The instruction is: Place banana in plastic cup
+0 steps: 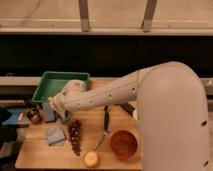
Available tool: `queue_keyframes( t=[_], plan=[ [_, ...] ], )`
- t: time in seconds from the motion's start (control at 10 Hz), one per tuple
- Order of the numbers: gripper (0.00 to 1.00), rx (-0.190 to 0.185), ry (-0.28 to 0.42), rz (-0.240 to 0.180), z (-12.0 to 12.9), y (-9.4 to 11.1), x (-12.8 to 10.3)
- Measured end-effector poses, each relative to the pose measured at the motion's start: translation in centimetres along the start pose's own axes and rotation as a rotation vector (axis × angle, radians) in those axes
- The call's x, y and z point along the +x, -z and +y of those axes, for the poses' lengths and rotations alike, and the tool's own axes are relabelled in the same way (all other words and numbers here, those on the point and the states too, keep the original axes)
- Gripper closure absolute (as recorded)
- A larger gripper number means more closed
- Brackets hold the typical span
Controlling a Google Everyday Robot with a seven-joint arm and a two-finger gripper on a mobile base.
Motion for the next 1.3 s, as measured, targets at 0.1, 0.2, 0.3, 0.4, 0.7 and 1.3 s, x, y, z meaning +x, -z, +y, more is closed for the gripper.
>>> queue_keyframes(
  t=[0.1, 0.2, 0.3, 0.4, 0.7, 1.3],
  plan=[
    [0.97, -0.004, -0.005, -0.004, -0.1, -0.2, 0.4],
    [0.9, -0.006, -0.006, -0.015, -0.3, -0.3, 0.9],
    [0.78, -0.005, -0.002, -0.029, -0.4, -0.2, 1.1],
    [0.68, 0.0, 0.007, -0.038, -0.4, 0.1, 0.9],
    [0.37, 0.029, 0.043, -0.032, 0.1, 1.4, -0.5],
    [0.21, 0.041, 0.042, -0.01, -0.3, 1.8, -0.1]
  ],
)
